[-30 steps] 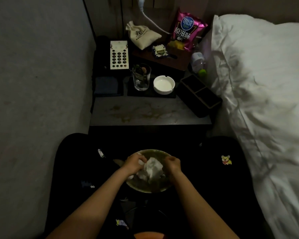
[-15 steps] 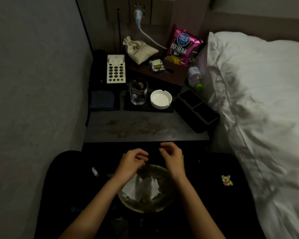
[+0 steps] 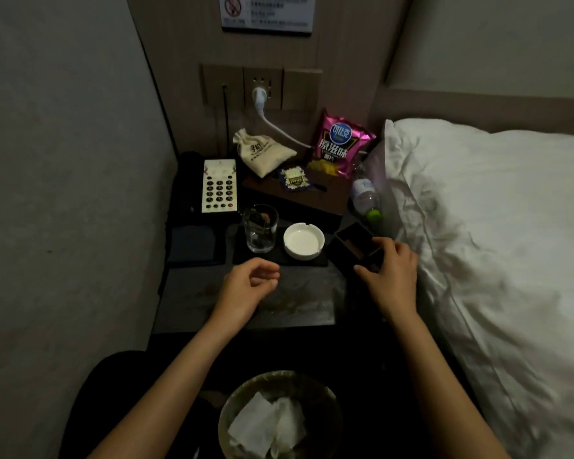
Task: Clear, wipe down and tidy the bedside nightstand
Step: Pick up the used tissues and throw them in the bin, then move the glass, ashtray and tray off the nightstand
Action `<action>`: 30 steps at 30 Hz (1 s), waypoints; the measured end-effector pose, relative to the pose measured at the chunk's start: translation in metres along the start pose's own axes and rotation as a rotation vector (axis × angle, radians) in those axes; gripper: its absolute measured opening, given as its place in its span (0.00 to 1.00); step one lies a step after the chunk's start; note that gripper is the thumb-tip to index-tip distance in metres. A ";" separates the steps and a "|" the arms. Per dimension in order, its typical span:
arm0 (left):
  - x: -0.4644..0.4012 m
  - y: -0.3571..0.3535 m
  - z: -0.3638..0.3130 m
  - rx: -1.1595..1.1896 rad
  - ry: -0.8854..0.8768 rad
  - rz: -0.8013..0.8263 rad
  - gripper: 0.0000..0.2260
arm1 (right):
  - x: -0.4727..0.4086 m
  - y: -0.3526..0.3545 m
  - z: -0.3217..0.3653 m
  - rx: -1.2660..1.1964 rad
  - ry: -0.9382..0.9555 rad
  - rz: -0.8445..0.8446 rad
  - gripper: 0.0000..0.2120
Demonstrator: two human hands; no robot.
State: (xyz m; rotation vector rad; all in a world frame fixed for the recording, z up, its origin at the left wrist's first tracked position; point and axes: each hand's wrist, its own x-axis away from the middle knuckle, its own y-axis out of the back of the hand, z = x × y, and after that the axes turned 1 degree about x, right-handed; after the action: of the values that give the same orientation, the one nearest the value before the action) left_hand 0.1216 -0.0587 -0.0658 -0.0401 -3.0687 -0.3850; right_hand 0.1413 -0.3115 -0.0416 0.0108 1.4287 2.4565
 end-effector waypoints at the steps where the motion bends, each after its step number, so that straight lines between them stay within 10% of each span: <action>1: -0.003 -0.003 0.000 0.003 0.012 0.020 0.12 | -0.007 -0.001 -0.004 0.032 -0.017 0.051 0.31; 20: -0.028 -0.045 -0.043 0.398 0.306 0.113 0.19 | -0.020 0.039 -0.003 -0.012 0.164 0.130 0.45; 30: 0.003 -0.077 -0.102 0.872 0.277 0.511 0.14 | 0.015 0.152 -0.002 -0.125 0.442 0.355 0.41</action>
State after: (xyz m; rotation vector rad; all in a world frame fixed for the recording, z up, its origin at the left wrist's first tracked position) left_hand 0.1211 -0.1584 0.0143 -0.6376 -2.5443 0.8707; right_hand 0.0886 -0.3793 0.0844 -0.3563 1.5462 2.9749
